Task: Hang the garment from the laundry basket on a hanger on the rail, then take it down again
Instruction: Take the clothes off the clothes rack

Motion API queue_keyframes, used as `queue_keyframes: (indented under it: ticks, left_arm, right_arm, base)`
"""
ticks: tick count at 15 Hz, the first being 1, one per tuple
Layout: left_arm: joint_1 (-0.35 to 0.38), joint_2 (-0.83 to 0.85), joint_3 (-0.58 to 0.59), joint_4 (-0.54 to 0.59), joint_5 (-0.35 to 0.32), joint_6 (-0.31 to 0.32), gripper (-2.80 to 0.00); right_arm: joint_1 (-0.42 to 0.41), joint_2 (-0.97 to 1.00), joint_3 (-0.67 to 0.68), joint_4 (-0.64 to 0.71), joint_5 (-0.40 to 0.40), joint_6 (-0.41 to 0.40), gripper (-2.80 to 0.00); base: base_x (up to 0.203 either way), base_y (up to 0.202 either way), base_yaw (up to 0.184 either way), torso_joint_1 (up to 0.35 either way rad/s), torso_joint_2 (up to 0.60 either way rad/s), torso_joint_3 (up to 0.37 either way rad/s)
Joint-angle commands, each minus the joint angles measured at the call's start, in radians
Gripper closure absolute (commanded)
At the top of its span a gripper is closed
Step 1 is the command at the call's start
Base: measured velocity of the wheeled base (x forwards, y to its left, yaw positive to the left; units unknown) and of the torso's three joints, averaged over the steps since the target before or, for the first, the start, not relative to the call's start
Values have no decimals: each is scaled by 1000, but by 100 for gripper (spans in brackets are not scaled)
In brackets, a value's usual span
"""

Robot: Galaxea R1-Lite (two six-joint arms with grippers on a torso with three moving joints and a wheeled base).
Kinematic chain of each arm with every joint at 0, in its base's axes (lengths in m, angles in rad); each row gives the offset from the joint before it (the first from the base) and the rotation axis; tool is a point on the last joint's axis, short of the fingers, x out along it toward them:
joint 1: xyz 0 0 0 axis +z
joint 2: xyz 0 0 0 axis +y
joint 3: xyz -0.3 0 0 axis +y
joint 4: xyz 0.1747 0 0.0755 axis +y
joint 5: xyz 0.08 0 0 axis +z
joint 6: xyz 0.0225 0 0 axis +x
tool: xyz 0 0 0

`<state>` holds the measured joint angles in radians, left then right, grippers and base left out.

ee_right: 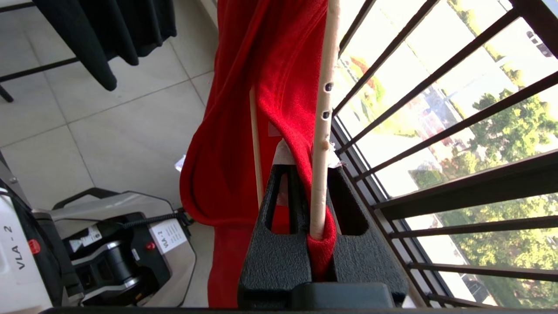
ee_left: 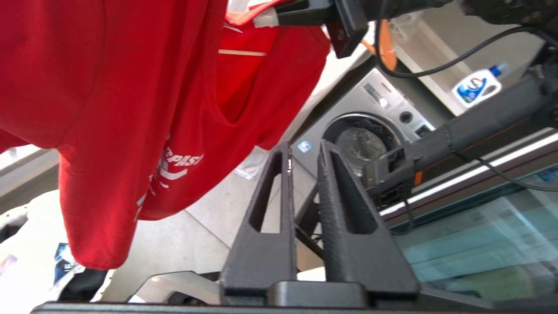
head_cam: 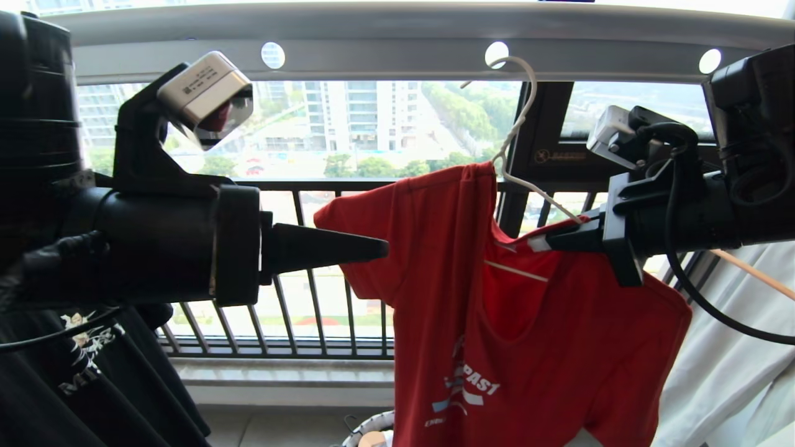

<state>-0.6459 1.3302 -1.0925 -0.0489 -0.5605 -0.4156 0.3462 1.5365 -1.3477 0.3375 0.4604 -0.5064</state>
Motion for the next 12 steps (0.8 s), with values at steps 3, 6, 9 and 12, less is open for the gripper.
queue_keyframes:
  ticks: [3, 6, 9, 12]
  left_arm:
    - [-123, 181, -64, -6, 290, 68, -280]
    - [-180, 234, -93, -12, 423, 145, -280]
    - [-185, 256, -75, -109, 448, 144, -280]
    - [-185, 275, -29, -264, 473, 141, -280]
  right_arm:
    - [1, 4, -1, 3, -3, -3, 0]
    - [1, 5, -1, 3, -3, -3, 0]
    - [1, 5, -1, 1, -3, -3, 0]
    - [1, 2, -1, 1, -3, -3, 0]
  base:
    - [0, 0, 0, 0, 0, 0]
    - [0, 0, 0, 0, 0, 0]
    - [0, 0, 0, 0, 0, 0]
    - [0, 0, 0, 0, 0, 0]
